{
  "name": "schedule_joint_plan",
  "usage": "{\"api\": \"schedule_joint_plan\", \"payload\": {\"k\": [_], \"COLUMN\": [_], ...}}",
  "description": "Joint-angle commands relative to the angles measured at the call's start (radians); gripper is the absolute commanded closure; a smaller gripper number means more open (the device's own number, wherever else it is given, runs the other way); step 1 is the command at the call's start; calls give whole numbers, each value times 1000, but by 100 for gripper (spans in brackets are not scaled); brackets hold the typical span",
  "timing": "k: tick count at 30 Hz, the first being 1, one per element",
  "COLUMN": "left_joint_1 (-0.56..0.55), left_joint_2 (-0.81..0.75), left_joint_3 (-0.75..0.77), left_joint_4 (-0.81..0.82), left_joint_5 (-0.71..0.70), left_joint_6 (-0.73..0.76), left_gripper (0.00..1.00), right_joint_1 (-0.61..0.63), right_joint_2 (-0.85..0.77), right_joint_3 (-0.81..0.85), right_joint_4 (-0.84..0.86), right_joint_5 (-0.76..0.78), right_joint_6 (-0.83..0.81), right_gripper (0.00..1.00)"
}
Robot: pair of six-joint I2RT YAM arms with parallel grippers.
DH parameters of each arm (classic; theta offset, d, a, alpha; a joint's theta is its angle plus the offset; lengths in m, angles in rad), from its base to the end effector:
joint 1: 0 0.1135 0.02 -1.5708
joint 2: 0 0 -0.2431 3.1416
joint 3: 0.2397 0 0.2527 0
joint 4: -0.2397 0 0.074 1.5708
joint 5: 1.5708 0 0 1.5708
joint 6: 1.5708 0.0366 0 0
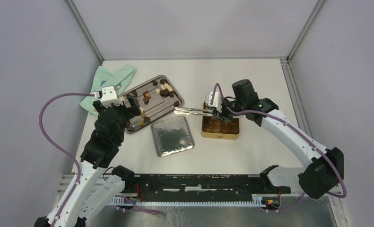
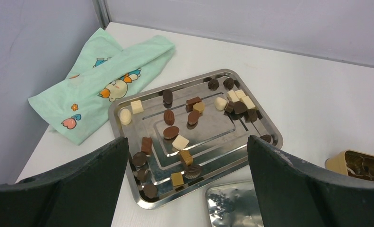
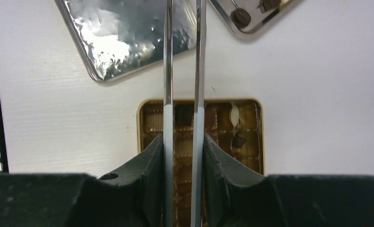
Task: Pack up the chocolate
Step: Place the fake chocolate in the packing box.
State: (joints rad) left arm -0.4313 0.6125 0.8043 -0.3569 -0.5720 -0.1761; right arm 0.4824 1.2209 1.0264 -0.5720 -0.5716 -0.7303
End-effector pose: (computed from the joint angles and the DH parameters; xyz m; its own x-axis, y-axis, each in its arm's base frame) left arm 0.1482 -0.0464 0.3417 -0.1236 -0.1053 -0.9867 -0.1576 0.9838 -0.0852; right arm 0.2252 0.1403 0.2806 0.0328 -0.6161 -0.7870 -0.9577 0.2057 -0.2010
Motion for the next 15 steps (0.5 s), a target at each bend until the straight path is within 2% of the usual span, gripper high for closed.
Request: {"api": "schedule_joint_plan", "payload": {"k": [1, 9, 15], "left_joint_1": [6, 7, 8], "left_joint_2": [-11, -25, -37], "left_joint_3": [-4, -6, -10], "left_joint_4": [36, 40, 44], "left_joint_5": [4, -13, -25], "left_joint_6": [28, 32, 33], "left_gripper": [0, 0, 0], "right_joint_1": [107, 325, 366], "right_joint_2": [132, 412, 632], "right_joint_3": [157, 389, 621], "right_joint_4": [2, -8, -19], "right_joint_5": [73, 280, 380], "right_joint_6": [5, 21, 85], "right_gripper": [65, 64, 63]}}
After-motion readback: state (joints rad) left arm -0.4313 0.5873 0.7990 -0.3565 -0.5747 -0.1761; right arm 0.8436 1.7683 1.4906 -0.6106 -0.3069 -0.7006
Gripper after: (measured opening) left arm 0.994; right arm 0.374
